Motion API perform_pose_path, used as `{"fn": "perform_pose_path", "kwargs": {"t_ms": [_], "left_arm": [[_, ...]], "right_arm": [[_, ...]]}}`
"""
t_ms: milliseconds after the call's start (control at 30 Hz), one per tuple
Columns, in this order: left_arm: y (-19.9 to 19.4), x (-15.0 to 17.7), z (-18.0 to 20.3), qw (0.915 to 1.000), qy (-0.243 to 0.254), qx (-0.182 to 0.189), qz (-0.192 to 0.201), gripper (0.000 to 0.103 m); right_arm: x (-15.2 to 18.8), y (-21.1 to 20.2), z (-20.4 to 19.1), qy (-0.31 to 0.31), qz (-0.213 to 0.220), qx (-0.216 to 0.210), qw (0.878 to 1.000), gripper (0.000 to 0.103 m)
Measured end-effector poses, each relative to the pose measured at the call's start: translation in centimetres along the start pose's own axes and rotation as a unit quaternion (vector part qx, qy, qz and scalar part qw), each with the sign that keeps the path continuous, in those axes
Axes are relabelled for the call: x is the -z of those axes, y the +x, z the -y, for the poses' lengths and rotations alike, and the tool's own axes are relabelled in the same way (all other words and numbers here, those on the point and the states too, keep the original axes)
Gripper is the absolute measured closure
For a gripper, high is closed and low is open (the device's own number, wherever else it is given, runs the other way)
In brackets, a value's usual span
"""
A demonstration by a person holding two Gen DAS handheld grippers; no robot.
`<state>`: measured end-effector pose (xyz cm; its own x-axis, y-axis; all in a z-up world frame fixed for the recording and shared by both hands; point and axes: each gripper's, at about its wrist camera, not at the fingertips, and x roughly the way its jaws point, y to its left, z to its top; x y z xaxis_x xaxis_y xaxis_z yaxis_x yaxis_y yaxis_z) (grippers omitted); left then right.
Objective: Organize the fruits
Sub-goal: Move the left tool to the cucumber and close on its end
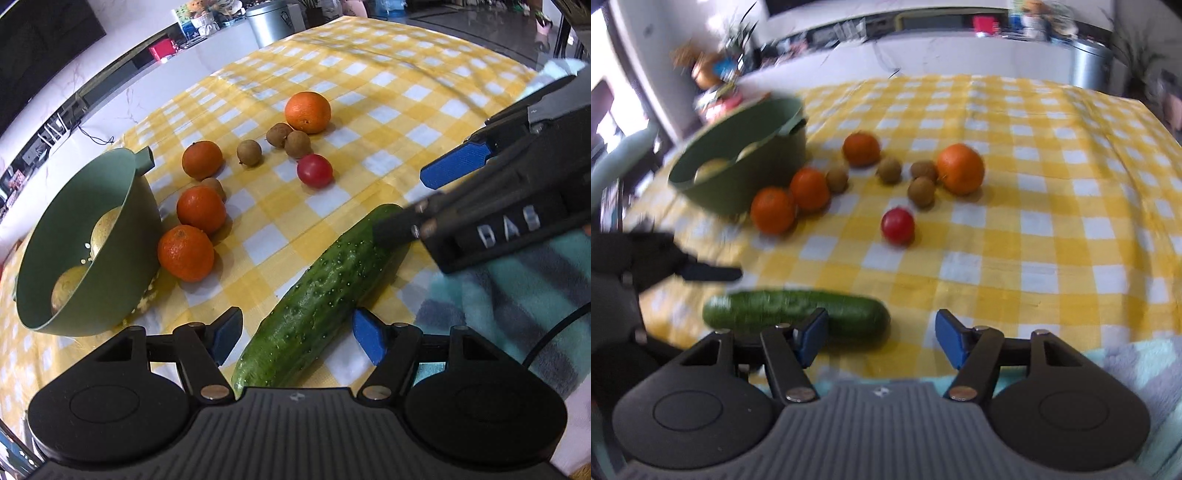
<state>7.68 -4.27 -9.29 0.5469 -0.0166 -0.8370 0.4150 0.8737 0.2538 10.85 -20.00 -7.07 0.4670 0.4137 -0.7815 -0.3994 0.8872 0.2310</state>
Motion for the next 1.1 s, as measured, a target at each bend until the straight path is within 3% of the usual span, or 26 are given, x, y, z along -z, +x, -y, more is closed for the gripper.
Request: {"fn": "perform_pose_path", "kwargs": {"t_ms": [133, 300, 367, 533, 600, 767, 833, 967, 1100], "left_arm": [[-0.4, 0.1, -1.3, 0.9992, -0.034, 0.005, 0.021, 0.022], [-0.6, -0.2, -4.2, 0.9911, -0.125, 0.0, 0.045, 0.024], [-0.5, -0.1, -4.7, 0.9895, -0.137, 0.01, 0.046, 0.025], [-0.7, -0.4, -4.2, 0.9931, -0.108, 0.0, 0.045, 0.026], [-0.8, -0.5, -4.1, 0.9948, -0.093, 0.001, 0.041, 0.026], [-0.5, -0.7, -3.2, 0.9982, -0.048, 0.018, 0.033, 0.026], [0.0, -0.9, -2.6, 0.9989, -0.03, 0.021, 0.029, 0.026], [1.0, -1.2, -1.4, 0.9996, 0.007, -0.009, 0.025, 0.026], [1.9, -1.4, -2.1, 0.9998, -0.011, 0.002, 0.019, 0.027]], "right_arm": [[-0.1, -0.1, 0.2, 0.015, 0.011, 0.001, 1.0, 0.042], [-0.1, 0.0, 0.0, 0.009, 0.009, 0.006, 1.0, 0.041], [-0.1, 0.1, 0.0, 0.007, 0.005, 0.008, 1.0, 0.041], [-0.6, 0.9, 0.3, 0.022, -0.004, -0.004, 1.0, 0.041], [-0.7, 1.4, 0.2, 0.022, -0.013, -0.01, 1.0, 0.056], [-0.9, 2.1, 0.0, 0.026, -0.02, -0.021, 0.999, 0.071], [-1.1, 2.1, 0.0, 0.032, -0.008, -0.025, 0.999, 0.072], [-1.4, 2.1, -0.1, 0.036, 0.015, -0.053, 0.998, 0.071], [-1.5, 2.4, -0.3, 0.036, 0.008, -0.04, 0.999, 0.071]]}}
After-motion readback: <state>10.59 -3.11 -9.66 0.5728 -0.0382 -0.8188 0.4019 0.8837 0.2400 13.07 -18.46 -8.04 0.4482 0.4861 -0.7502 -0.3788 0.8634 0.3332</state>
